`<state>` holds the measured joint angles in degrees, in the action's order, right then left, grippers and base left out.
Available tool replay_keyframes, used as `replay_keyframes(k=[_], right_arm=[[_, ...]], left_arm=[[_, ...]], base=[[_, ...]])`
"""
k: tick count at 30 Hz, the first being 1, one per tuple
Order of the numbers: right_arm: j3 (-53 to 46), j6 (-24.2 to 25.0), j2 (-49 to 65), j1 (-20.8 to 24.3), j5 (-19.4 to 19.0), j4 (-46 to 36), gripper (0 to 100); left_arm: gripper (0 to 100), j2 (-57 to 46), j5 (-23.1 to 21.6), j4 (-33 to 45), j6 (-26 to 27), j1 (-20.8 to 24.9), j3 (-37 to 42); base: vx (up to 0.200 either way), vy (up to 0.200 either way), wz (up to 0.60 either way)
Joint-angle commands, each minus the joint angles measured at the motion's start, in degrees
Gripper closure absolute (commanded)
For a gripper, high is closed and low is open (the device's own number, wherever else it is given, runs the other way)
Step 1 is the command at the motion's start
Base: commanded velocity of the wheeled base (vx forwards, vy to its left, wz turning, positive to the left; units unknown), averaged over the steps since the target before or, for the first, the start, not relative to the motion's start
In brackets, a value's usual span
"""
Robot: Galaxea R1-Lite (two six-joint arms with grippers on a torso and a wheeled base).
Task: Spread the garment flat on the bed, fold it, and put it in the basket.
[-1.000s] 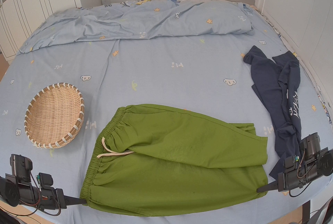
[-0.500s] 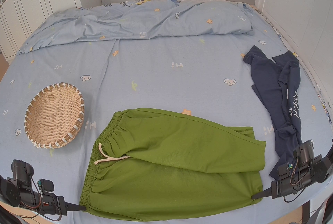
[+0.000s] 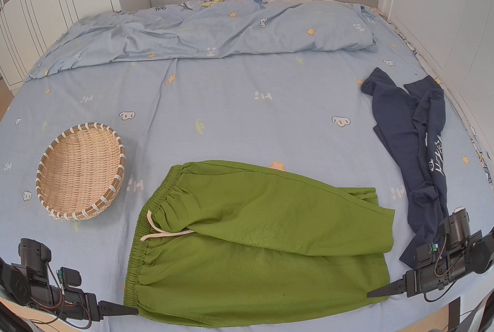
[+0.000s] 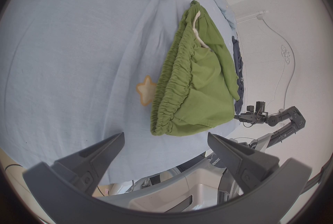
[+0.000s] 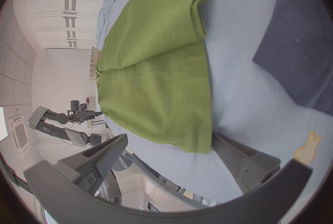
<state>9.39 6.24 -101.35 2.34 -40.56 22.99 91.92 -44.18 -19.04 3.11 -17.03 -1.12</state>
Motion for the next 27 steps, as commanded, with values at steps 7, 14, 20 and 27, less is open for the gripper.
replay_keyframes(k=[7, 14, 20, 27], right_arm=[[7.93, 0.44, 25.06, -3.04, 0.57, -13.85, 0], [18.91, 0.17, 28.93, -5.50, 0.66, -24.93, 0], [27.53, 0.44, 25.24, -5.42, 0.66, -24.93, 0], [34.91, 0.44, 22.43, -5.86, 0.66, -24.84, 0]], left_arm=[[0, -28.20, 0.15, 25.28, -14.09, 4.81, -18.92], [0, -25.21, 0.06, 35.30, -14.18, 11.32, -36.41], [0, -12.82, -0.03, 32.66, -16.20, 15.10, -50.03], [0, 4.41, 0.41, 26.34, -19.37, 18.35, -65.32]], base=[[0.000, 0.000, 0.00], [0.000, 0.000, 0.00], [0.000, 0.000, 0.00], [0.000, 0.000, 0.00]])
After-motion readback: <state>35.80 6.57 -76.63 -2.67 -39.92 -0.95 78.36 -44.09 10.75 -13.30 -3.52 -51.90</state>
